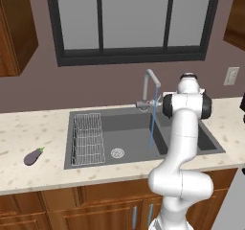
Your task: Turn on the sink faucet. Then move the eggplant from the counter to the sink. Turn off the sink. Move the vegetable from the sink to the pot next to the stove. Finally move the pot to the rear right burner.
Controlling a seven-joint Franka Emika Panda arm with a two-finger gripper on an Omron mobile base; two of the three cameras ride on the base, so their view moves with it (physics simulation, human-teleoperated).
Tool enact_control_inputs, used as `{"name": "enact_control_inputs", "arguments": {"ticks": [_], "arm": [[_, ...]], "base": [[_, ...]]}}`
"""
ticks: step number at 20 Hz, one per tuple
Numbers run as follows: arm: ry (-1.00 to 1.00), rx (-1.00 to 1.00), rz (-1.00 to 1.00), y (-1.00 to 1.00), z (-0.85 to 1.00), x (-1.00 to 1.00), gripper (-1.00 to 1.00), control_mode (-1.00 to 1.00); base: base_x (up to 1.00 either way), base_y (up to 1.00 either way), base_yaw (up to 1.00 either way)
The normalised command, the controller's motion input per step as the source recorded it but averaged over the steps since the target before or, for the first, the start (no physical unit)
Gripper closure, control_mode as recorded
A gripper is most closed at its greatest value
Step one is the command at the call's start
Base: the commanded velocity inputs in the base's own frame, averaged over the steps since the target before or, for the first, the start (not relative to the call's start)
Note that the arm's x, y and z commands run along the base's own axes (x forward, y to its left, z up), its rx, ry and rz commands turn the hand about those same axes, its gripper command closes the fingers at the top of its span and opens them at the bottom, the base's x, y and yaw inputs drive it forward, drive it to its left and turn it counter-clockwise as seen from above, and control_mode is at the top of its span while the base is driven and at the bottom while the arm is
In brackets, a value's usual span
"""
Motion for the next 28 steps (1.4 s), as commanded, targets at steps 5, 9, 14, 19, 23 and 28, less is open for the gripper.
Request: {"name": "enact_control_inputs", "arguments": {"ticks": [5, 9, 14, 19, 23, 28], "arm": [[-0.01, 0.00, -0.05, -0.15, 0.53, -0.33, -1.00, -1.00], [-0.04, 0.00, -0.09, -0.01, 0.59, -0.58, -1.00, -1.00], [-0.07, 0.00, -0.10, 0.00, 0.56, -0.82, -1.00, -1.00], [-0.12, 0.00, -0.08, 0.01, 0.49, -0.99, -1.00, -1.00], [-0.10, 0.00, -0.04, 0.07, 0.44, -1.00, -1.00, -1.00], [-0.08, -0.01, -0.01, 0.12, 0.45, -0.99, -1.00, -1.00]], "base": [[0.00, 0.00, 0.00], [0.00, 0.00, 0.00], [0.00, 0.00, 0.00], [0.00, 0.00, 0.00], [0.00, 0.00, 0.00], [0.00, 0.00, 0.00]]}}
